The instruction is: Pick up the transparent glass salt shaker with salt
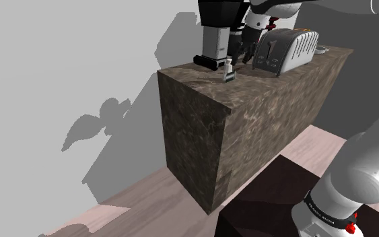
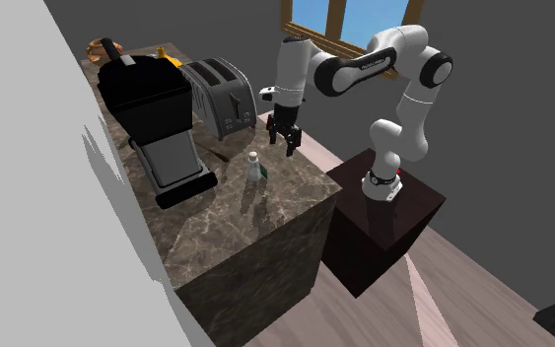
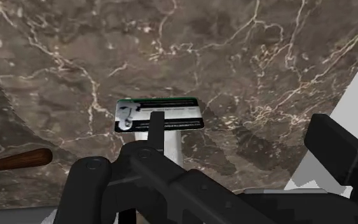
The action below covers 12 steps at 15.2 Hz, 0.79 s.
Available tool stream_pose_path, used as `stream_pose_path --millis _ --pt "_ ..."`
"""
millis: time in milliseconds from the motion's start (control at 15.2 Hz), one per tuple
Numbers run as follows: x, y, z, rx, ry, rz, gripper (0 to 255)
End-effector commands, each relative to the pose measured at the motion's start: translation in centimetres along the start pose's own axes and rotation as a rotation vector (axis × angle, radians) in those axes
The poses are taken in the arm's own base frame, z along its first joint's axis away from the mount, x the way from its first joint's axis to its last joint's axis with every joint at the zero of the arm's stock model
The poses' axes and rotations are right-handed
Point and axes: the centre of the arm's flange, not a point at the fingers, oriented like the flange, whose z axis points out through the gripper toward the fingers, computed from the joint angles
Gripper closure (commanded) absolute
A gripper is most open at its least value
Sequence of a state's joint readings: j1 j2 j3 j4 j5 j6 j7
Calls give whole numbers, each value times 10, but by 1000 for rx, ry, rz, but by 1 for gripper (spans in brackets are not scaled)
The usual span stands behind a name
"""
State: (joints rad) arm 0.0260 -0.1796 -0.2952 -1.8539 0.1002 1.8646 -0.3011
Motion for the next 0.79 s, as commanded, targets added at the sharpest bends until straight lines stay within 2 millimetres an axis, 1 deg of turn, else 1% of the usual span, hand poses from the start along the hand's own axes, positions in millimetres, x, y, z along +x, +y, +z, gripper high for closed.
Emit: stream_pose_path --millis 0,264,330,726 --pt "23 15 6 10 8 -7 0" --pt "65 45 16 32 23 -17 0" --pt "70 49 17 35 25 -18 0" --pt "63 52 48 35 25 -18 0"
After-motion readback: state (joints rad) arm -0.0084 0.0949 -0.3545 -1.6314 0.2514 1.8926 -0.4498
